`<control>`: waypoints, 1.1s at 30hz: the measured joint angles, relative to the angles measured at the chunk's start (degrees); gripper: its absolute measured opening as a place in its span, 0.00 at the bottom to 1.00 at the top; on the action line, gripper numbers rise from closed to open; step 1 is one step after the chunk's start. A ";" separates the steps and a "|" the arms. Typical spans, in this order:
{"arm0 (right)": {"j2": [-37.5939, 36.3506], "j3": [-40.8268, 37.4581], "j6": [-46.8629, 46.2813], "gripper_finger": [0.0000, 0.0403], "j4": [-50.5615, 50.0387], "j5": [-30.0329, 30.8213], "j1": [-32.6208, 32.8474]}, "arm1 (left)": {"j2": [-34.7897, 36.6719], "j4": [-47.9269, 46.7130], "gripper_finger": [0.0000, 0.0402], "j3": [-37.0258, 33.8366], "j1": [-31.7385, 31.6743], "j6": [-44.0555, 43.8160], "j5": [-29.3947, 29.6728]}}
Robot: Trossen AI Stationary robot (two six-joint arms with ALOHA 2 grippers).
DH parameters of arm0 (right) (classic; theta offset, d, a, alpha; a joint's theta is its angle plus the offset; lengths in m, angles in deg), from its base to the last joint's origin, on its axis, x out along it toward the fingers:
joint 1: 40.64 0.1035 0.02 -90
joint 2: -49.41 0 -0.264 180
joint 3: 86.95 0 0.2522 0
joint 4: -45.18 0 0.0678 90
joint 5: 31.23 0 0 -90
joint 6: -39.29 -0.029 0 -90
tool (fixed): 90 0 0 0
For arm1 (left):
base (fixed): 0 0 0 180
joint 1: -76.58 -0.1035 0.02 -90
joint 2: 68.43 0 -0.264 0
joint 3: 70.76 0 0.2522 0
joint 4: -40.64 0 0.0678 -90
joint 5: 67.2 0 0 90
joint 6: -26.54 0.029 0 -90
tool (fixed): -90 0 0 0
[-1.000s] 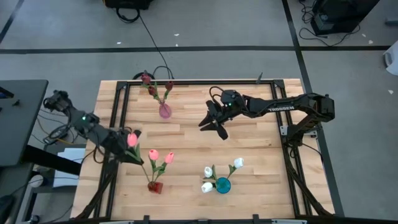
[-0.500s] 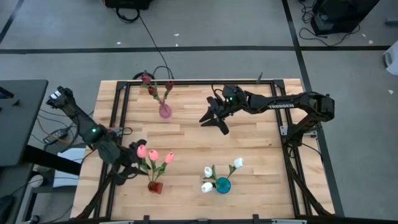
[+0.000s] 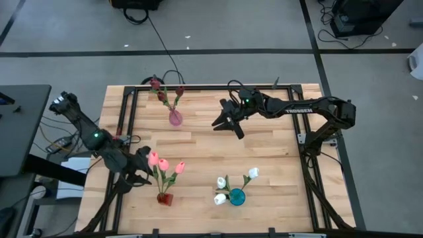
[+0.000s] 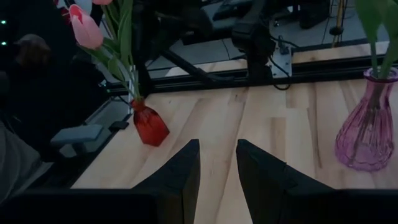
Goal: Sort flowers into vase by color
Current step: Return to Home Position
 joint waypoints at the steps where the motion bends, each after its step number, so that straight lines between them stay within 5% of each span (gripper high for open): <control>1: 0.00 -0.02 0.00 0.29 0.00 -0.23 0.00 | 0.64 -0.59 0.40 0.00 0.00 -0.06 0.80; 9: -2.10 -0.10 3.61 0.29 0.86 -6.58 -2.44 | 6.59 1.65 0.40 -1.65 0.02 6.05 11.74; 24: -12.80 -18.55 -7.06 0.29 26.35 -6.19 -12.06 | 23.36 7.42 0.40 -15.44 0.02 9.01 21.40; 33: -14.80 -21.04 -7.48 0.29 27.33 -5.72 -13.30 | 31.95 16.39 0.41 -24.64 -0.13 12.40 32.90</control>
